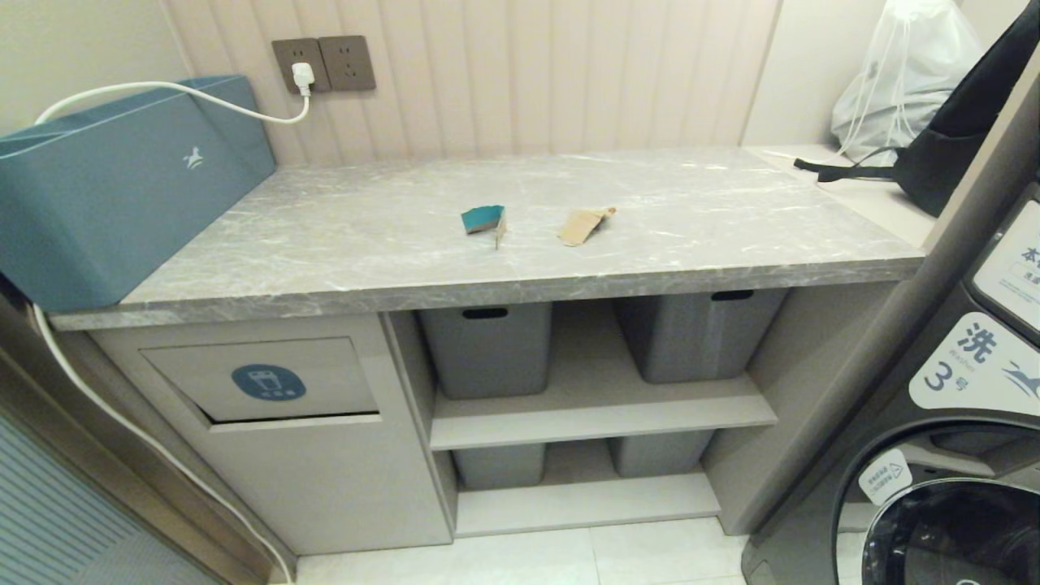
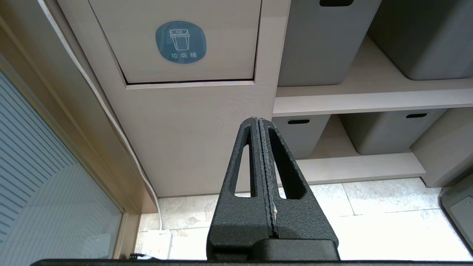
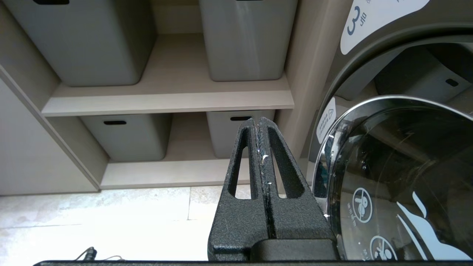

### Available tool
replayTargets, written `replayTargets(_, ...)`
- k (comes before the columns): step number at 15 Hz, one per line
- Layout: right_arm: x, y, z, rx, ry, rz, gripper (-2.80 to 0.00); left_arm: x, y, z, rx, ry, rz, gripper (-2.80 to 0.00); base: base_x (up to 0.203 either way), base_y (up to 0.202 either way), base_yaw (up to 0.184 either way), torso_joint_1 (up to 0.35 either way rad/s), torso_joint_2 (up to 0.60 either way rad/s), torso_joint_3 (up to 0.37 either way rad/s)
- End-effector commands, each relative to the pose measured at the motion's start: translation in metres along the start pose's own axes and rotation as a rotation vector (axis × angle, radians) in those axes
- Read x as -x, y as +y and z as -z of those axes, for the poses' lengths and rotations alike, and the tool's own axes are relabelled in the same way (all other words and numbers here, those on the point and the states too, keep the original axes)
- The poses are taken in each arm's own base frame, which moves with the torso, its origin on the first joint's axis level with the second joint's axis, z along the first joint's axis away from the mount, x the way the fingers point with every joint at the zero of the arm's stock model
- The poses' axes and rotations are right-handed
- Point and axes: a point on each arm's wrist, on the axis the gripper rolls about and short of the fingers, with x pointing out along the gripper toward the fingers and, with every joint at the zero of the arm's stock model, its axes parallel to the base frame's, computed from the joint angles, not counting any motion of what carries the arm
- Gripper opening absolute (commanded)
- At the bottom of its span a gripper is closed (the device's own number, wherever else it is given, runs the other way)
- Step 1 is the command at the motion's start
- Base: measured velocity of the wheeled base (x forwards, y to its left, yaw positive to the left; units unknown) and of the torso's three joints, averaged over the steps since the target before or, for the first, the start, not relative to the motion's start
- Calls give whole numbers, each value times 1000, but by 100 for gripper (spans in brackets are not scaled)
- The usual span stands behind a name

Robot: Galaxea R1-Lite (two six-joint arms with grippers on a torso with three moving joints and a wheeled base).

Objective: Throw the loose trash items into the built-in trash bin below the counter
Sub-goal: Pick up the garbage

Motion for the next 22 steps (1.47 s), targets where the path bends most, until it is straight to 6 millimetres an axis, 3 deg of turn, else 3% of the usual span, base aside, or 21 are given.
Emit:
replayTargets(1, 0, 0, 0, -5, -2, 0, -280, 0, 0, 0, 0, 2, -1, -280, 0, 0, 0, 0, 0, 0)
replayTargets(7, 0, 0, 0, -11, -2, 0, -280, 1, 0, -7, -14, -30, 3, -280, 0, 0, 0, 0, 0, 0)
replayTargets(10, 0, 0, 0, -10, -2, 0, -280, 2, -1, -58, -22, -89, 46, -280, 0, 0, 0, 0, 0, 0)
replayTargets(12, 0, 0, 0, -8, -2, -2, -280, -22, -2, -101, -19, -35, 95, -280, 0, 0, 0, 0, 0, 0)
replayTargets(14, 0, 0, 0, -7, -2, -2, -280, -66, -4, -142, -13, 4, 146, -280, 0, 0, 0, 0, 0, 0)
replayTargets(17, 0, 0, 0, -10, -2, -2, -280, -168, -20, -180, -21, 73, 301, -280, 0, 0, 0, 0, 0, 0)
replayTargets(18, 0, 0, 0, -10, -2, -2, -280, -206, -30, -183, -39, 90, 357, 0, 0, 0, 0, 0, 0, 0)
replayTargets(22, 0, 0, 0, -10, -2, -1, -280, -334, -92, -179, -107, 17, 547, 0, 0, 0, 0, 0, 0, 0)
